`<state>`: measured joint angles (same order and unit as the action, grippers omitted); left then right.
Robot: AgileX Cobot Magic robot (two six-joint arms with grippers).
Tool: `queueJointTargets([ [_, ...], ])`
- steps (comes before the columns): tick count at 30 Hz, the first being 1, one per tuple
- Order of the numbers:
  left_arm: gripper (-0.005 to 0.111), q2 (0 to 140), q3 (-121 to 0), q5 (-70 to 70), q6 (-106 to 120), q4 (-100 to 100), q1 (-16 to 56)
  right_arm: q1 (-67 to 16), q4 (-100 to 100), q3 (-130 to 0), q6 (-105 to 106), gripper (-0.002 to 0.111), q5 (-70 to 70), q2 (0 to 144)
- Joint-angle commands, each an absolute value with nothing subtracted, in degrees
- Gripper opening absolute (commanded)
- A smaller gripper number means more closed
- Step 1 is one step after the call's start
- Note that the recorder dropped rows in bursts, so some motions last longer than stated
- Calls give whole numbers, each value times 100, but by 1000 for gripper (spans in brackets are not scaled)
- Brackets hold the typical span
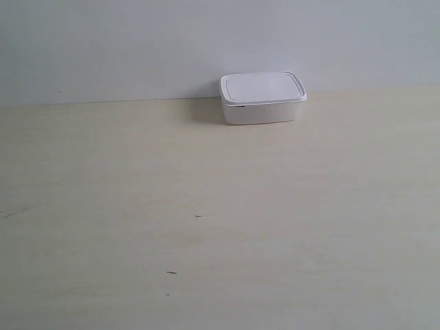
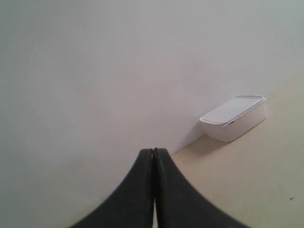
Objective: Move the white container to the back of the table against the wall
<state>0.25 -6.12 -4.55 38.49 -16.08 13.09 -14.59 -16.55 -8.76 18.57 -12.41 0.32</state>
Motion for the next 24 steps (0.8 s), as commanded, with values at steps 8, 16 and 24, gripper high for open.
queueJointTargets([
  [8, 0, 0, -54, -166, 2269, -2339, 1153, -1467, -1663, -840, 1888, 0, -1167, 0],
  [16, 0, 0, 0, -174, 2537, -2224, 699, -1467, -1081, -840, 1888, 0, -1167, 0],
  [24, 0, 0, 0, -1227, 2537, -1514, 51, -1467, -885, -487, 1888, 0, -1204, 0],
])
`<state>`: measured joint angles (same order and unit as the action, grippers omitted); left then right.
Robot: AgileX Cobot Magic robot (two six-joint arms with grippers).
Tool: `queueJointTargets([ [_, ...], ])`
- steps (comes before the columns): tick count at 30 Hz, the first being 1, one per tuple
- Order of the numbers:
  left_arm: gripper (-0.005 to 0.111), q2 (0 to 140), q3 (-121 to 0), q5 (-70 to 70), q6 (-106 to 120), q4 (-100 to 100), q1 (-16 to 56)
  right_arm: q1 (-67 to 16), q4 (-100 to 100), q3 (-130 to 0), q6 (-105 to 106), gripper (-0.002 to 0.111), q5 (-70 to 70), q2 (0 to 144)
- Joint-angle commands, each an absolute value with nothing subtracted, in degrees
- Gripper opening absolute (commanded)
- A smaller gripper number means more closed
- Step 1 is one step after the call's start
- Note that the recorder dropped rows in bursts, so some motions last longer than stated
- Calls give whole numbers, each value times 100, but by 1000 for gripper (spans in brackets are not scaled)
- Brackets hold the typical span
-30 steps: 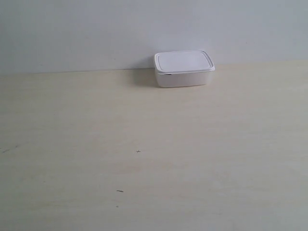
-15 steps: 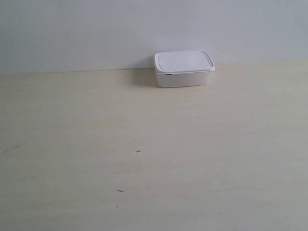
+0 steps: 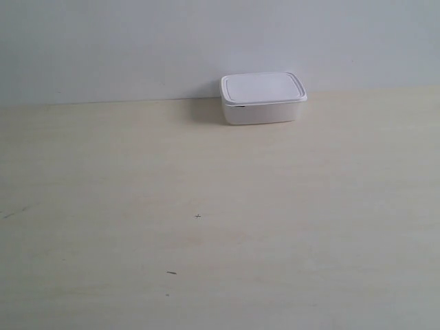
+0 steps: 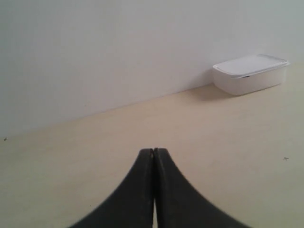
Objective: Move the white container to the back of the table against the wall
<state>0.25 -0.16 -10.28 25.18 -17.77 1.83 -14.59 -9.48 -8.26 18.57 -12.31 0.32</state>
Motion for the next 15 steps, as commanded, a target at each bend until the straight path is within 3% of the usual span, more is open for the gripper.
queueJointTargets([
  [1, 0, 0, 0, -1279, 2525, -1514, 28, -1467, -885, -353, 1888, 0, -1204, 0],
  [15, 0, 0, 0, -1881, 1807, -1106, -338, -1467, -652, 0, 1888, 0, -1100, 0],
])
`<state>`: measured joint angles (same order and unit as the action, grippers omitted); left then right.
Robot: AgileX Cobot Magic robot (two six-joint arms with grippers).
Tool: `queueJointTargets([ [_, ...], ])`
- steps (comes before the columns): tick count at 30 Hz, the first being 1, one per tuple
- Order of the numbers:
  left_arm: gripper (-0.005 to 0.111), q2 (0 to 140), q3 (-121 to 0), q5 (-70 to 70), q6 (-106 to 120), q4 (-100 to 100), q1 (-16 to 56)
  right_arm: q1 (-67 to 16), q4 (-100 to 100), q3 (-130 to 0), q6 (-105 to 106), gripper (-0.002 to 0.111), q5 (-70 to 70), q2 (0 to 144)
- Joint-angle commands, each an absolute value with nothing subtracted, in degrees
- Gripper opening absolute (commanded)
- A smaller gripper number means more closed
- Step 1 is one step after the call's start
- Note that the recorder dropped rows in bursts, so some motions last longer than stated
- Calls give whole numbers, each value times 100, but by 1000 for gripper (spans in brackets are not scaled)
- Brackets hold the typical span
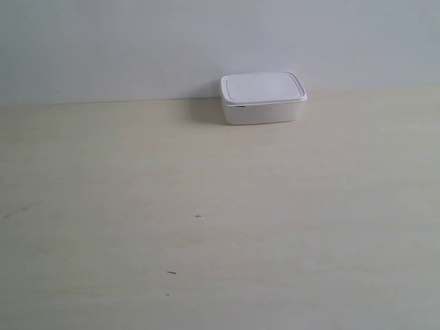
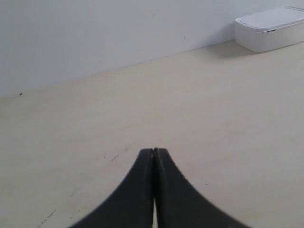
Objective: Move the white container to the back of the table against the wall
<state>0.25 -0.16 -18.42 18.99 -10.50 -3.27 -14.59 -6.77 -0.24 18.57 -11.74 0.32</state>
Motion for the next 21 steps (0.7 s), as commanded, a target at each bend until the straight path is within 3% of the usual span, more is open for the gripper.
queueJointTargets([
  [1, 0, 0, 0, -1894, 1807, -1106, -338, -1467, -652, 0, 1888, 0, -1100, 0],
  [21, 0, 0, 0, -2039, 1807, -1106, -338, -1467, -691, 0, 1888, 0, -1032, 0],
])
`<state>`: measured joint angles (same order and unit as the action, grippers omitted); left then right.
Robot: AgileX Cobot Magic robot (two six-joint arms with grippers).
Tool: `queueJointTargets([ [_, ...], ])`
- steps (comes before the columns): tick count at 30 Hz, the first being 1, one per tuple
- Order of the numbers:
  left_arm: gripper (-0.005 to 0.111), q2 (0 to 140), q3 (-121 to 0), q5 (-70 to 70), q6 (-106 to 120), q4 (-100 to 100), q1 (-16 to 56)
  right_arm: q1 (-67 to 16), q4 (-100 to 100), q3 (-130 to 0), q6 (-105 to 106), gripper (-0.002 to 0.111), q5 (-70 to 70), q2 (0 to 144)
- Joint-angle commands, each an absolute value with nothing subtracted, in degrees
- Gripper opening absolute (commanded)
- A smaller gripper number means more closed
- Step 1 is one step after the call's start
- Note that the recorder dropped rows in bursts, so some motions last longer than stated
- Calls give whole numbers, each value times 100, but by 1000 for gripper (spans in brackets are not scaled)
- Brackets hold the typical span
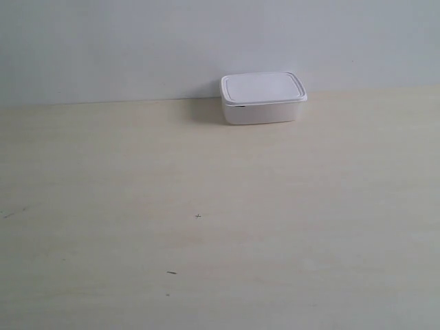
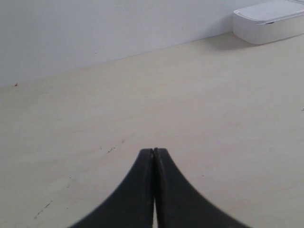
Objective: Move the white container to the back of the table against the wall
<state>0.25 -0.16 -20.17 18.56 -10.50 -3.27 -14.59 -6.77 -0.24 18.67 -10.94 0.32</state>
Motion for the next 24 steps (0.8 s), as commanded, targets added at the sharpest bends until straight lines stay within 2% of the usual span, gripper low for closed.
queueJointTargets([
  [1, 0, 0, 0, -2039, 1807, -1106, -338, -1467, -691, 0, 1888, 0, -1032, 0],
  [24, 0, 0, 0, -2039, 1807, -1106, -338, -1467, -701, 0, 1784, 0, -1032, 0],
])
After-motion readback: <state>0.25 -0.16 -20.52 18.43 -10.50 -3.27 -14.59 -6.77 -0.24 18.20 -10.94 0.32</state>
